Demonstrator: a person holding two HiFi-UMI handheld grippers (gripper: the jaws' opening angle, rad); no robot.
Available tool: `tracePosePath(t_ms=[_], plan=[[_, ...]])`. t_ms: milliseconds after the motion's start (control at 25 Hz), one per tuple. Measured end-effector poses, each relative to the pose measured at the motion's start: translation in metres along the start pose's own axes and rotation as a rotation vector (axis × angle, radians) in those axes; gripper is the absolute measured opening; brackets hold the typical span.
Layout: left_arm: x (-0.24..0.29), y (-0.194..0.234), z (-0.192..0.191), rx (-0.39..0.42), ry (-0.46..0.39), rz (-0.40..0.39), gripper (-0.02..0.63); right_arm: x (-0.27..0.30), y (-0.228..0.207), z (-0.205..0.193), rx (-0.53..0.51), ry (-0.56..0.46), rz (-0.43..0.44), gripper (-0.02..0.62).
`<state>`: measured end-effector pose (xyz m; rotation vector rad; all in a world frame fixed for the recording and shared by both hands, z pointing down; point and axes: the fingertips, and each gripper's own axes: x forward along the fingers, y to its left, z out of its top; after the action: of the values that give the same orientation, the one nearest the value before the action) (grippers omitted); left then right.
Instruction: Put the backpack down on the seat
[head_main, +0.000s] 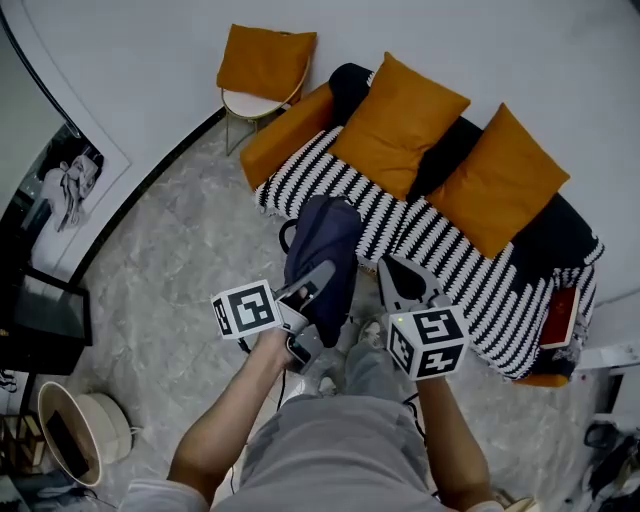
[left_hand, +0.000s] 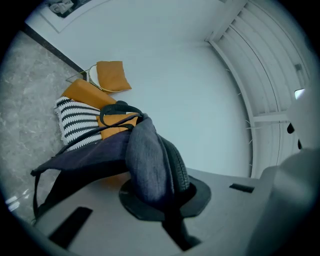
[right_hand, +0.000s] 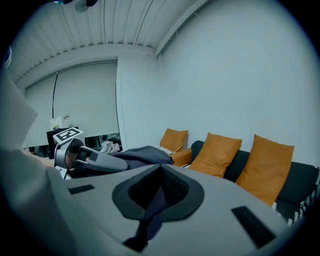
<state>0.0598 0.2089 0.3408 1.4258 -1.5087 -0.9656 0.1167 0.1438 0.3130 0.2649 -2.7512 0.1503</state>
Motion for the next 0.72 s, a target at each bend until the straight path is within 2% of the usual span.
tracePosePath(t_ms=[280, 720], plan=[[0.046, 0.017, 0.021, -0.003, 0.011, 0.022, 0.006, 0.046, -0.035, 0.008, 0.010, 0.004, 0.041, 0.002], [0.123, 0.052, 0.069, -0.027, -0.038, 0.084, 0.006, 0.122, -0.106, 0.022, 0.025, 0.042, 0.110, 0.002]])
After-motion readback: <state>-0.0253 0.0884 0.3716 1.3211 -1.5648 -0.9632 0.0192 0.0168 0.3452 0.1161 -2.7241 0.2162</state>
